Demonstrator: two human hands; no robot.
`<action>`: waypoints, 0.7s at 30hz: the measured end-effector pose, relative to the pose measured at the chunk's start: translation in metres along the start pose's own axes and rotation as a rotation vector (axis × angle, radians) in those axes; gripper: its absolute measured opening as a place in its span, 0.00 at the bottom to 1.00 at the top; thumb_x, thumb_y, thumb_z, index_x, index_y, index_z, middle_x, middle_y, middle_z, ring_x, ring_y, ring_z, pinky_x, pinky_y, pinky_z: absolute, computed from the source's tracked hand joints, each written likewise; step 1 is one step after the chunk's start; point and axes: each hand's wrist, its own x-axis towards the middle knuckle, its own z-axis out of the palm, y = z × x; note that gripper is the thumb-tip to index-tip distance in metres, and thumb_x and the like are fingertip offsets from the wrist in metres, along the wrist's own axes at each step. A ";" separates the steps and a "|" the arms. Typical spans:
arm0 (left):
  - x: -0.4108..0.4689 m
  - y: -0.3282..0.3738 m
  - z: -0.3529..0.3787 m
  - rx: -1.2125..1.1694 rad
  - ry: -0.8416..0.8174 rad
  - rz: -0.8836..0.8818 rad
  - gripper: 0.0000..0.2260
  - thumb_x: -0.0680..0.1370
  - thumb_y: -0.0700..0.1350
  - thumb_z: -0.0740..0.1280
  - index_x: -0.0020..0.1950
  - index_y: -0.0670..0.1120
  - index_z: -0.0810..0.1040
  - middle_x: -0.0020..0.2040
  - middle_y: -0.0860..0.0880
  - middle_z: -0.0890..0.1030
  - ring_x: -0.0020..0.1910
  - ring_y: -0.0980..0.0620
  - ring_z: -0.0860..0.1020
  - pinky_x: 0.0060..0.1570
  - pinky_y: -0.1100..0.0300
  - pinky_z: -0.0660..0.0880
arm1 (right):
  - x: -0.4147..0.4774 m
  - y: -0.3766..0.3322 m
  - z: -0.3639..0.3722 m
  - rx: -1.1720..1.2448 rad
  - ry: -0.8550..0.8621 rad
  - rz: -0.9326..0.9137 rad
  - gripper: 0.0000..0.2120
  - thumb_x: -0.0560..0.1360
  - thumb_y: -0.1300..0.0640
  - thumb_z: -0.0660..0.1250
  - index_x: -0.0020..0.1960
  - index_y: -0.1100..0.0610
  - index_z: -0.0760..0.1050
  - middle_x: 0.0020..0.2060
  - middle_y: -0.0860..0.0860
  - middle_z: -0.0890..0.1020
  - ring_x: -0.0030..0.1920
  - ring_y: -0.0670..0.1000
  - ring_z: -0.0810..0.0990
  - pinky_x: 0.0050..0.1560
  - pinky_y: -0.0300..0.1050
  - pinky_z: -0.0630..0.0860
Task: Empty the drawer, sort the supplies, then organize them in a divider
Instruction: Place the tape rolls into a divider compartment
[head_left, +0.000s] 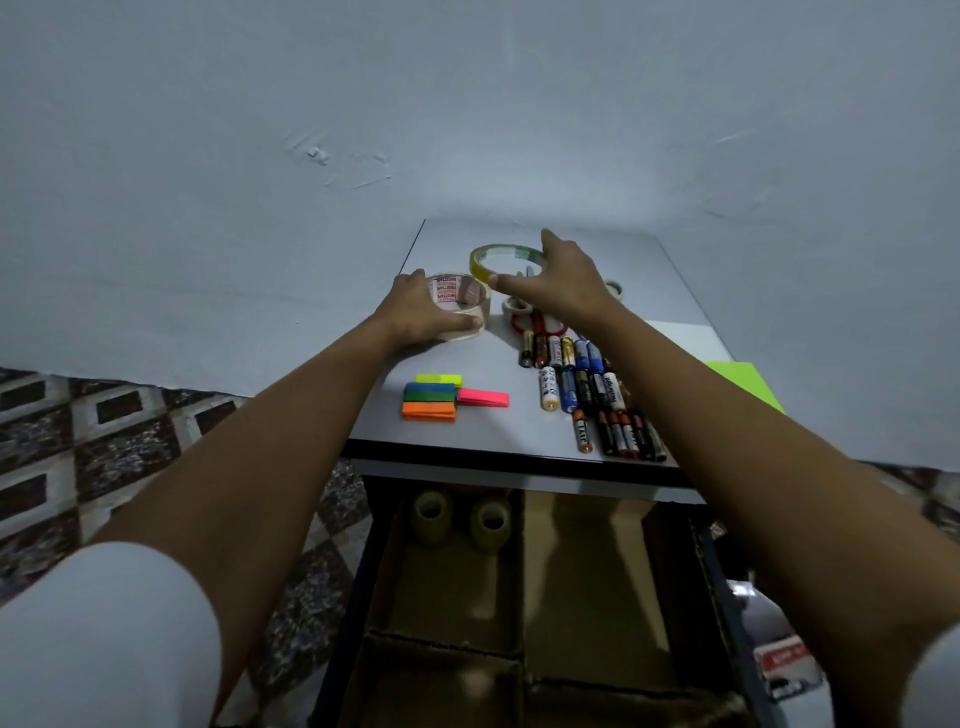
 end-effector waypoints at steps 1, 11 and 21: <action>-0.001 -0.001 -0.001 0.001 0.008 0.003 0.39 0.62 0.59 0.78 0.64 0.41 0.69 0.62 0.42 0.72 0.58 0.46 0.74 0.52 0.57 0.73 | -0.002 0.001 0.001 0.005 -0.003 -0.004 0.28 0.69 0.44 0.72 0.57 0.62 0.69 0.52 0.58 0.76 0.50 0.54 0.74 0.33 0.39 0.62; -0.051 0.007 -0.038 -0.083 0.102 0.057 0.36 0.57 0.63 0.72 0.57 0.43 0.72 0.58 0.43 0.74 0.53 0.47 0.75 0.48 0.57 0.73 | -0.048 -0.012 -0.011 0.109 0.005 -0.046 0.32 0.66 0.39 0.72 0.59 0.59 0.66 0.61 0.58 0.74 0.57 0.53 0.73 0.49 0.42 0.67; -0.143 0.010 -0.049 -0.106 0.077 0.121 0.47 0.59 0.63 0.74 0.72 0.45 0.64 0.68 0.45 0.69 0.64 0.49 0.71 0.59 0.59 0.69 | -0.151 -0.040 -0.043 0.196 -0.009 -0.077 0.44 0.69 0.45 0.72 0.77 0.54 0.53 0.73 0.49 0.63 0.70 0.46 0.64 0.63 0.35 0.60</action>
